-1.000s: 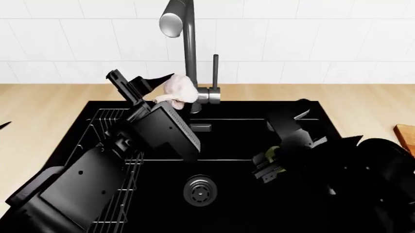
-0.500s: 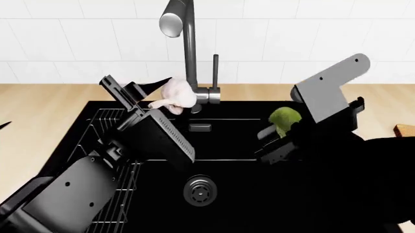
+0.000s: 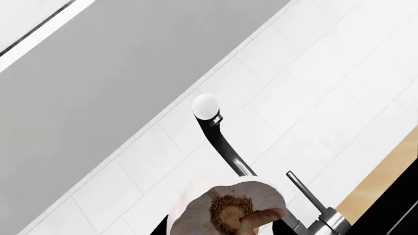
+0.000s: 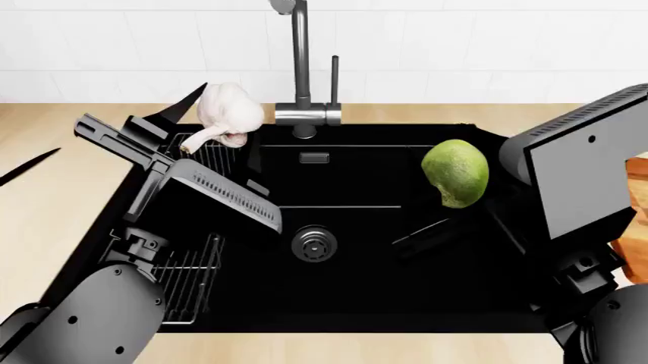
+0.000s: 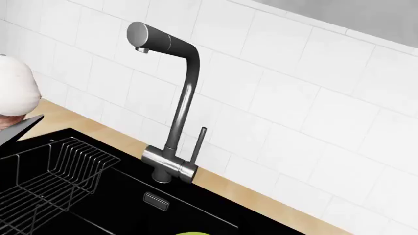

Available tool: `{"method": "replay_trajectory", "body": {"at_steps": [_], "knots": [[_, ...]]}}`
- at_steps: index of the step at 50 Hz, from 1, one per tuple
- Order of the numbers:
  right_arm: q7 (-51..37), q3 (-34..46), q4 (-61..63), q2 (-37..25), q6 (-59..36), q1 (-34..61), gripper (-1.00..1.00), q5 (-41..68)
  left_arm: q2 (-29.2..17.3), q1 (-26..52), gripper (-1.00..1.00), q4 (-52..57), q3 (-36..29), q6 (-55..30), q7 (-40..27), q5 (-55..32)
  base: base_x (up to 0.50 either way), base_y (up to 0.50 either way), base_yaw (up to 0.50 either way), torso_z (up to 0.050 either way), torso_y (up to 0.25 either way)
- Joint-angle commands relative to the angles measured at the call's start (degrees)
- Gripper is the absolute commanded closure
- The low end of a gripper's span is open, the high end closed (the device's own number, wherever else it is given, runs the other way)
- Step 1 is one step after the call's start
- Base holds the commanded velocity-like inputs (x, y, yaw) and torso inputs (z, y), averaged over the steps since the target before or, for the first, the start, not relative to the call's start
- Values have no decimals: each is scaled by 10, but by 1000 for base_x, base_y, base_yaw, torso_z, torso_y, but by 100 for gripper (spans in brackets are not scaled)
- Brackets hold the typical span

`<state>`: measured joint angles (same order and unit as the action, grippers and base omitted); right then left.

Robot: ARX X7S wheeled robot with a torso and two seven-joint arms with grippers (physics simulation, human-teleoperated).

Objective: Pick the vegetables from the sink and place them on the cutting board.

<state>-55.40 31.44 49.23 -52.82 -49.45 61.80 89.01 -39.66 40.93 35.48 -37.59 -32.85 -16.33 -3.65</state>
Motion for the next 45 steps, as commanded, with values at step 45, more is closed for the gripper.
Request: {"method": "replay_trajectory", "body": {"at_steps": [45], "knots": [[20,-86,60,-35,128,-117,100,-99,54,-52,100,98,95,-86,-112,-48,-176,-256,0,0,0]]}}
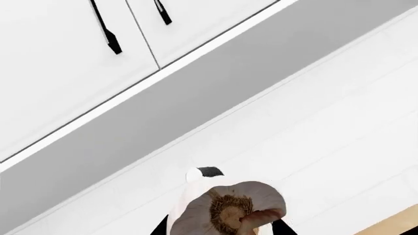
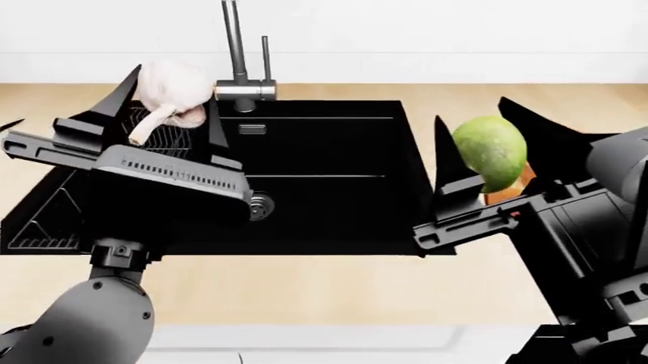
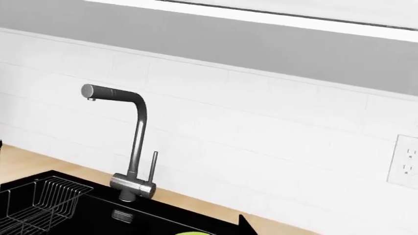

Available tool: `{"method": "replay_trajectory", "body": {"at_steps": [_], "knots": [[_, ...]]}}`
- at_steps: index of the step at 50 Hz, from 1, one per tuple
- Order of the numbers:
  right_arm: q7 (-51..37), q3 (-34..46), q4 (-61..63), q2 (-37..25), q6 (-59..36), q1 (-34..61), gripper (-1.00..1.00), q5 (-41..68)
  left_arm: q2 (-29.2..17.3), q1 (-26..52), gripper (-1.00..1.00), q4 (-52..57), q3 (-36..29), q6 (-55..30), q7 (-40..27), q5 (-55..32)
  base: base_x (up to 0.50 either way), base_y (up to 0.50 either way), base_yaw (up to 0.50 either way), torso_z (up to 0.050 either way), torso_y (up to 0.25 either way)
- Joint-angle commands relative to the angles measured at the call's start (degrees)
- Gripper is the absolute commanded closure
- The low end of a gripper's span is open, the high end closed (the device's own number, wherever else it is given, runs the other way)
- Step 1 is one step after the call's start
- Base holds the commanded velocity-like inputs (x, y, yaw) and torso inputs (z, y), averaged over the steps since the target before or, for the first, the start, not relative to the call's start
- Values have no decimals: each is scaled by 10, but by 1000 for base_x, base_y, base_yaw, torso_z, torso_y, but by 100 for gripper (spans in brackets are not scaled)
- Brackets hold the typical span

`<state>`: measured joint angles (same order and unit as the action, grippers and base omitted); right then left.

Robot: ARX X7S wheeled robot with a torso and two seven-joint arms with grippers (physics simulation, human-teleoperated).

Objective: Pick the vegetables from the sink and place them on the cutting board.

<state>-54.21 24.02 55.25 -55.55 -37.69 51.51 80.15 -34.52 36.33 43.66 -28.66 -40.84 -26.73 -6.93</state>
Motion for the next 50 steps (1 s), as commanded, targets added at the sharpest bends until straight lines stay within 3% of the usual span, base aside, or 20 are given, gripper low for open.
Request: {"method": "replay_trajectory", "body": {"at_steps": [1,50], "knots": [[9,-12,0,-9,11,-16,100,-10,3,-6,100,18,7,-8,-8,-17,0,-500,0,0,0],[14,-7,0,-11,13,-14,100,-8,10,-3,100,21,18,-28,-2,-46,117,-500,0,0,0]]}}
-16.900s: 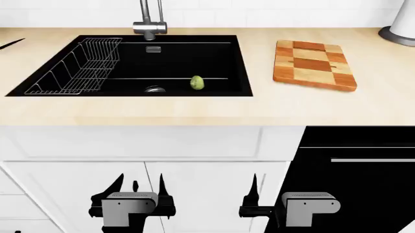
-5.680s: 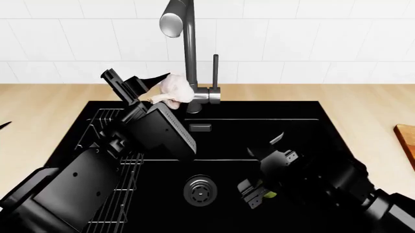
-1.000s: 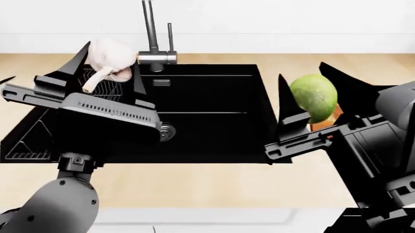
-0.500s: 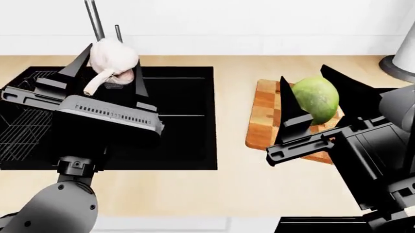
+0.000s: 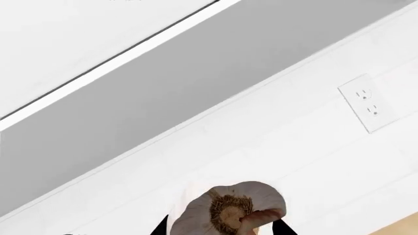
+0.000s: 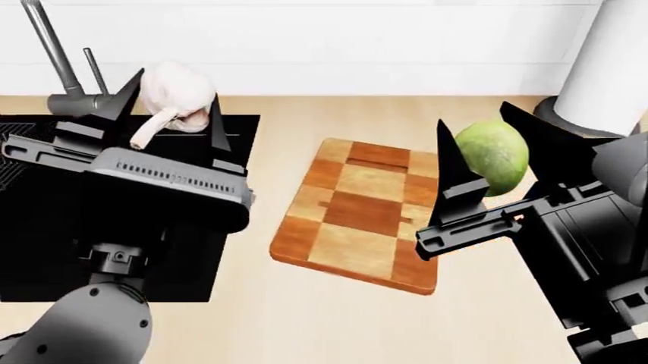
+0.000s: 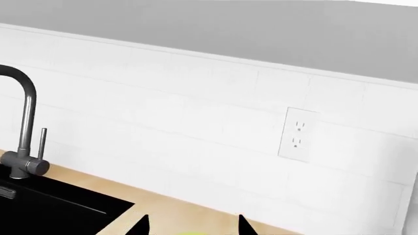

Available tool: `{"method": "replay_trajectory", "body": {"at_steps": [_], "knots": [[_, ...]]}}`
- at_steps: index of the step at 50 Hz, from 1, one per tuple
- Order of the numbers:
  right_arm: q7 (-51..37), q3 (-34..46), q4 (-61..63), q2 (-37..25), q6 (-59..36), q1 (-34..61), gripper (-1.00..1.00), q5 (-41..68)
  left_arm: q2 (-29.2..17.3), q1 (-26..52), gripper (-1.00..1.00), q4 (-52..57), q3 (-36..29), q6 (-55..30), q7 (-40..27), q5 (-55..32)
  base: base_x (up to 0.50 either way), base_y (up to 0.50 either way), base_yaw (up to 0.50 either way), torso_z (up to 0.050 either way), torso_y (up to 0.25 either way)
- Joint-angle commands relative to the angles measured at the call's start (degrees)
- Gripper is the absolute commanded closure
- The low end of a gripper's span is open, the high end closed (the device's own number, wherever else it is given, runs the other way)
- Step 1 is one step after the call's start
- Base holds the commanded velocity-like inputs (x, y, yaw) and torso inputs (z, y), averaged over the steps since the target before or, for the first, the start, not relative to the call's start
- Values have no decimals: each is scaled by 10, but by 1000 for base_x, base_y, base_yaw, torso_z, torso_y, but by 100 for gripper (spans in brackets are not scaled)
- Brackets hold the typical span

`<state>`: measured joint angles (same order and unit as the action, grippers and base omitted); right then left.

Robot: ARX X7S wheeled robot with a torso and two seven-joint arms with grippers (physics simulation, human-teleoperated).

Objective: Pick the vegetables from the sink and place them on the cutting board.

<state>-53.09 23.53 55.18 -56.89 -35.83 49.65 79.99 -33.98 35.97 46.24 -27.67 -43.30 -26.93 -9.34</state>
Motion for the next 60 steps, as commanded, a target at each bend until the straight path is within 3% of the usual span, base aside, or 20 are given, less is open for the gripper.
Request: {"method": "replay_trajectory", "body": {"at_steps": [1,10,17,23,37,60], "knots": [[3,-1,0,3,-5,5,100,-6,6,2,100,-8,9,-5,2,-26,199,-500,0,0,0],[0,16,-3,15,-25,24,100,5,23,26,100,-15,12,-63,26,-68,151,-389,0,0,0],[-24,33,-4,26,-55,61,100,29,74,88,100,-80,50,-157,65,-152,0,0,0,0,0],[-29,33,-9,27,-52,61,100,35,107,124,100,-134,65,-190,93,-193,0,0,0,0,3],[-13,22,-27,24,-29,42,100,34,132,133,100,-232,53,-191,130,-216,0,0,0,0,0],[-13,23,-34,25,-27,39,100,31,135,124,100,-266,25,-196,160,-233,0,0,0,0,0]]}}
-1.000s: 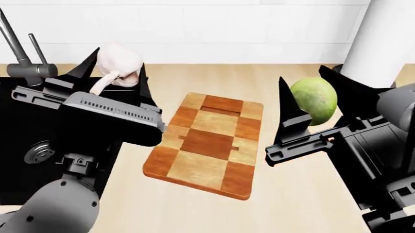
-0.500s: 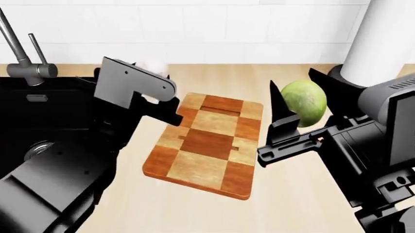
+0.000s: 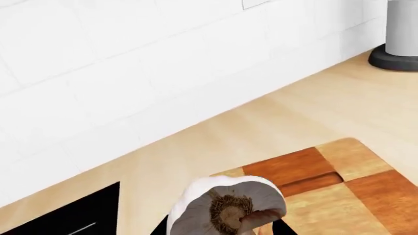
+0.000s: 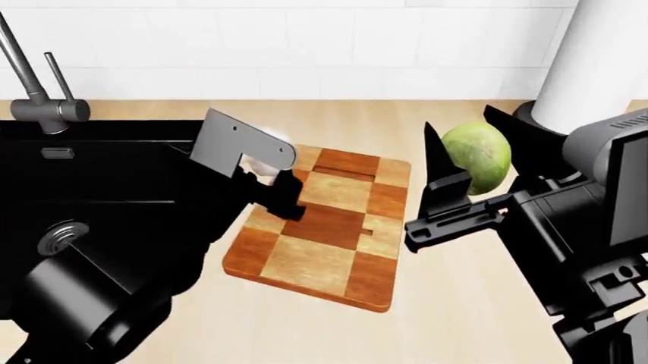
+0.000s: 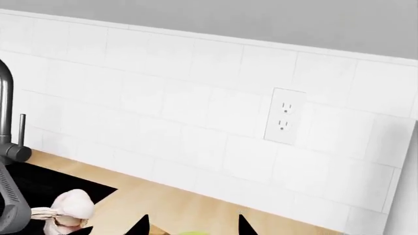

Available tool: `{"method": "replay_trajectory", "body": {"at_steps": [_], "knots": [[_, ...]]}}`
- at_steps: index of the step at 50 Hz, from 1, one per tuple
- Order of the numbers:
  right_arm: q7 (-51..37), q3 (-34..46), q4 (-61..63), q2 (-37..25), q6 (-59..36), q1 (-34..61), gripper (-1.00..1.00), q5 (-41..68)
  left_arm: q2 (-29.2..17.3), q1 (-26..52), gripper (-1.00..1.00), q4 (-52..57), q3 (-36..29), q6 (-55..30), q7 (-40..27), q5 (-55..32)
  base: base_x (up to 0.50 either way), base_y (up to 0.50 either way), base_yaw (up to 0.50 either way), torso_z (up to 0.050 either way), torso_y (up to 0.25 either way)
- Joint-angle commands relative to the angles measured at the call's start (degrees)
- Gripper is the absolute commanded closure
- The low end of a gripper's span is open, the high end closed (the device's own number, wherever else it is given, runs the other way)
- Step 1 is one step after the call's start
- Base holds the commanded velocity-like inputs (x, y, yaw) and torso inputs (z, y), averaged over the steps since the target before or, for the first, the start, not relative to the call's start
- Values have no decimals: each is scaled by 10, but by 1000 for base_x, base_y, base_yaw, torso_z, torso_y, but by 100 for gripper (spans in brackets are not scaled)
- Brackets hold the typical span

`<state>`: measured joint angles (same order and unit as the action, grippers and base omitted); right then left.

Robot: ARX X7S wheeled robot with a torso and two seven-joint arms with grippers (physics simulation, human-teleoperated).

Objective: Pick the vegetables from the sink and place them on the cutting board.

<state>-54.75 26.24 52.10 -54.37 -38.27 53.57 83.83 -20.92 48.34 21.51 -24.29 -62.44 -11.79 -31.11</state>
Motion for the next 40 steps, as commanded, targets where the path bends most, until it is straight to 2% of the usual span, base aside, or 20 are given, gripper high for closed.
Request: {"method": "replay_trajectory", "body": {"at_steps": [1,40], "knots": [[4,-3,-4,1,-3,-1,100,-9,5,0,100,-18,-11,-4,9,-16,0,0,0,0,0],[9,-4,-10,-1,6,-12,100,-10,9,0,100,-66,-58,-5,18,-9,0,0,0,0,0]]}}
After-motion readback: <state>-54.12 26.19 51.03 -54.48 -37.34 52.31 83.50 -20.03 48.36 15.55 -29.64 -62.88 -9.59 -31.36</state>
